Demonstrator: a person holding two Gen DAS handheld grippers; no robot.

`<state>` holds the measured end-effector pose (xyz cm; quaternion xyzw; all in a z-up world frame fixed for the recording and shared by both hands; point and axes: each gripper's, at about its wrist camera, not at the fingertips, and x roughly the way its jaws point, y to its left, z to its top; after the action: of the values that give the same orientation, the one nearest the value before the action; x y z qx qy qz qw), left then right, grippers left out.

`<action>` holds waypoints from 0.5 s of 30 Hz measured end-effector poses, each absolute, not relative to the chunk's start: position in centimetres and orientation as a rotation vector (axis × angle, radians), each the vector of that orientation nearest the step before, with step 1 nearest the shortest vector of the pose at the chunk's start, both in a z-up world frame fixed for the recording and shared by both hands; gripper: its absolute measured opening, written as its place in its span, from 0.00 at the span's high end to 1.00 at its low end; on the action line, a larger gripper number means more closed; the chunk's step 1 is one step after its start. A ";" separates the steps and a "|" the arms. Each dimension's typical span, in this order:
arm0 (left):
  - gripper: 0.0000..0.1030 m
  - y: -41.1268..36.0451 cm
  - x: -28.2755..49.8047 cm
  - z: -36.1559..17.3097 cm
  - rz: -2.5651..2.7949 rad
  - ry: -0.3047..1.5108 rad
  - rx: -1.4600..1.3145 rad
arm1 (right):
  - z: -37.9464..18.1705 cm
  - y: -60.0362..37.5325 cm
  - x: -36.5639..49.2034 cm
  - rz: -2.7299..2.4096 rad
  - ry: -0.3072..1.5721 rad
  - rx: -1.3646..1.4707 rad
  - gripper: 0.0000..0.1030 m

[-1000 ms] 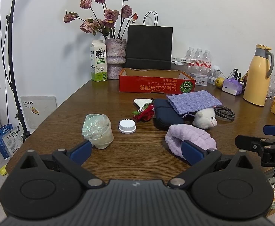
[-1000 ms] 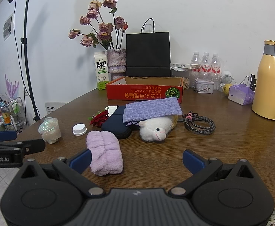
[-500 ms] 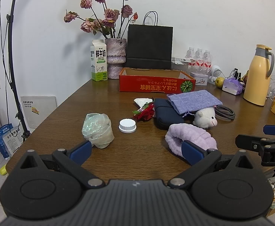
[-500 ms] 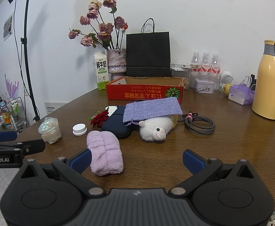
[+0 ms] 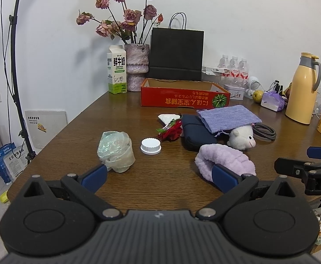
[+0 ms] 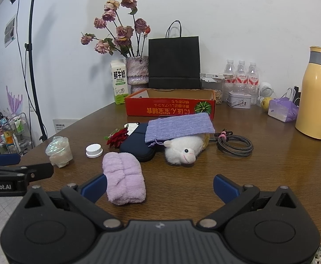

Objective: Organize objects

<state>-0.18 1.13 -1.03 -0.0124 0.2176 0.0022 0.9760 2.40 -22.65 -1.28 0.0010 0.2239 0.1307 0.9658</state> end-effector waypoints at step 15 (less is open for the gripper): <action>0.00 3.6 2.0 -2.0 0.047 0.466 -0.038 | -2.7 -20.4 5.3 0.324 0.513 -0.009 0.00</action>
<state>2.01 3.57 -2.03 -0.0187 0.2308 0.0232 0.9726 5.29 -20.35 -2.69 -0.0043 0.2524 0.1595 0.9544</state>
